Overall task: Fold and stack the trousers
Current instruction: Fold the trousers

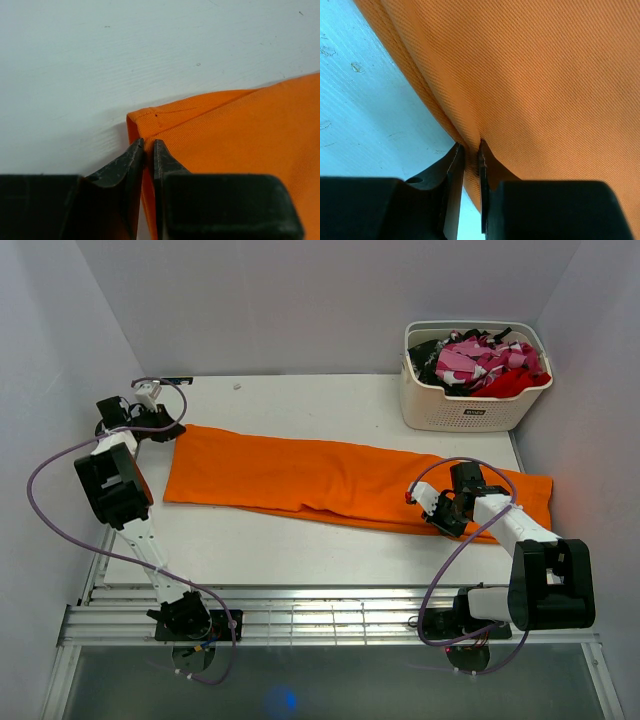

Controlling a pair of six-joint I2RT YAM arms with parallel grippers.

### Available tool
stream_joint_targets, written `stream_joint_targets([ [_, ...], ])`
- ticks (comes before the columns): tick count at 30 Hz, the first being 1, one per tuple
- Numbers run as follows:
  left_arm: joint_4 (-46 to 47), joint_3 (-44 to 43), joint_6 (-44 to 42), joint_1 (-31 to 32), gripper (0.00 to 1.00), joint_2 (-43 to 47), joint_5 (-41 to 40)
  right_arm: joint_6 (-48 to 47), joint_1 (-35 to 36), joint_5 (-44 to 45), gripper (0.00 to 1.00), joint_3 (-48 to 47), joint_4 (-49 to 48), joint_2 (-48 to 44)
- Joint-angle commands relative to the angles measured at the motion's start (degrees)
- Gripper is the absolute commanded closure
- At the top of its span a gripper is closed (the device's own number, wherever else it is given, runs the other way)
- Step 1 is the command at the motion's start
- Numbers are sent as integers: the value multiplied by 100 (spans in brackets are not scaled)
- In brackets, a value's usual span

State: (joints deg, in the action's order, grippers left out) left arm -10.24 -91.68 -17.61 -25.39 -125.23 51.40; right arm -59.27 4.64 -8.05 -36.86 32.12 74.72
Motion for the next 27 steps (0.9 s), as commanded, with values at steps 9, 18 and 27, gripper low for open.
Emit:
stream_joint_targets([
  [9, -189, -474, -50, -72, 79, -204, -130, -68, -43, 348, 89, 179, 436, 263],
  [18, -303, -614, -32, -72, 92, -327, -156, -50, -34, 322, 90, 153, 453, 280],
  [27, -329, -746, 65, -45, 64, -414, -253, -50, -34, 304, 91, 153, 462, 307],
])
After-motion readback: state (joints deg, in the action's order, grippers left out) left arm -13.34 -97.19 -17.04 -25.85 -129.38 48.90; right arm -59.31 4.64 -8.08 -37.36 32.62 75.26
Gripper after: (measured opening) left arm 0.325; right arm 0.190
